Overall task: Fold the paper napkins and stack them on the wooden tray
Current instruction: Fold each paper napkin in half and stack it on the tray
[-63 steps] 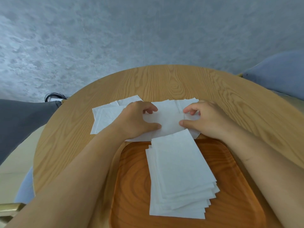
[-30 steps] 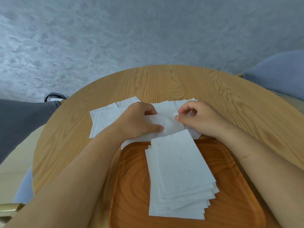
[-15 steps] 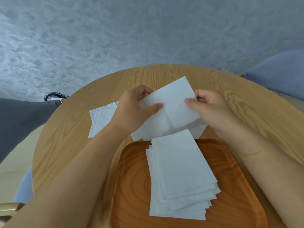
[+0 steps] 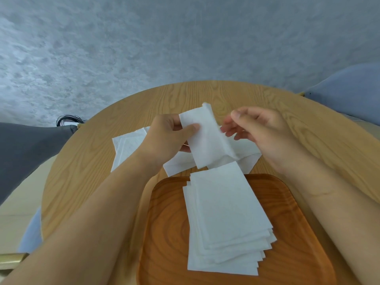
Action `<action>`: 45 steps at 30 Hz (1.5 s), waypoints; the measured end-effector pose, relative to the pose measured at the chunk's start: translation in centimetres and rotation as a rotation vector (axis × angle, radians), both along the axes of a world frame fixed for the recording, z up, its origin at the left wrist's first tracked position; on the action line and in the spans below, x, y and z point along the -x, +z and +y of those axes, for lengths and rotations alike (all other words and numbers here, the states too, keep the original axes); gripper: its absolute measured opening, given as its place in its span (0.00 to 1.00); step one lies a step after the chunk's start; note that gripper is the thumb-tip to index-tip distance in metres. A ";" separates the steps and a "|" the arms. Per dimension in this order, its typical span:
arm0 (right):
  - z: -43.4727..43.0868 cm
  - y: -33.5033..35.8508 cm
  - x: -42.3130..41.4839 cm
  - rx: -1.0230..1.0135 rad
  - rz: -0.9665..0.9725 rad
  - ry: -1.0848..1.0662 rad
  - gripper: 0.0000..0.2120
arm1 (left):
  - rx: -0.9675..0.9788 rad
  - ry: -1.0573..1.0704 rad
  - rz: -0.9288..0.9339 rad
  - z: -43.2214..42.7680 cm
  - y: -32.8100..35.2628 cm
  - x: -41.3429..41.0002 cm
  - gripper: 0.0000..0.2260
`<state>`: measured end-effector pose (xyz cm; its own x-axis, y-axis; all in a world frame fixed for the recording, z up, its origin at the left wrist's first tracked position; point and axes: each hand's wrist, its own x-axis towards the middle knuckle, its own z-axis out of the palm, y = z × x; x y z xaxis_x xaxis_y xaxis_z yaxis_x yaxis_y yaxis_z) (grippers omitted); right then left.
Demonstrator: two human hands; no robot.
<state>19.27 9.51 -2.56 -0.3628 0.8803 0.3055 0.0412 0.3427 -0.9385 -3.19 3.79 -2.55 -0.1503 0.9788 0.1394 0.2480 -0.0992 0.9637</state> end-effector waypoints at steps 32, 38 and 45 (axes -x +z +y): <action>-0.7 1.5 -1.2 0.133 0.018 0.143 0.13 | 0.094 -0.260 -0.181 -0.7 1.3 0.5 0.08; -0.9 1.6 -1.6 0.161 -0.170 0.175 0.04 | 0.240 -0.454 -0.098 -1.2 1.5 0.1 0.05; -1.6 2.1 -2.0 0.301 -0.289 0.388 0.04 | 0.205 -0.470 0.066 -1.5 1.4 0.1 0.04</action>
<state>21.29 7.90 -0.49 -0.7089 0.6986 -0.0976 0.2351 0.1036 -0.9664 -3.33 2.33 -1.16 0.3151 0.9466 -0.0684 0.2827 -0.0249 0.9589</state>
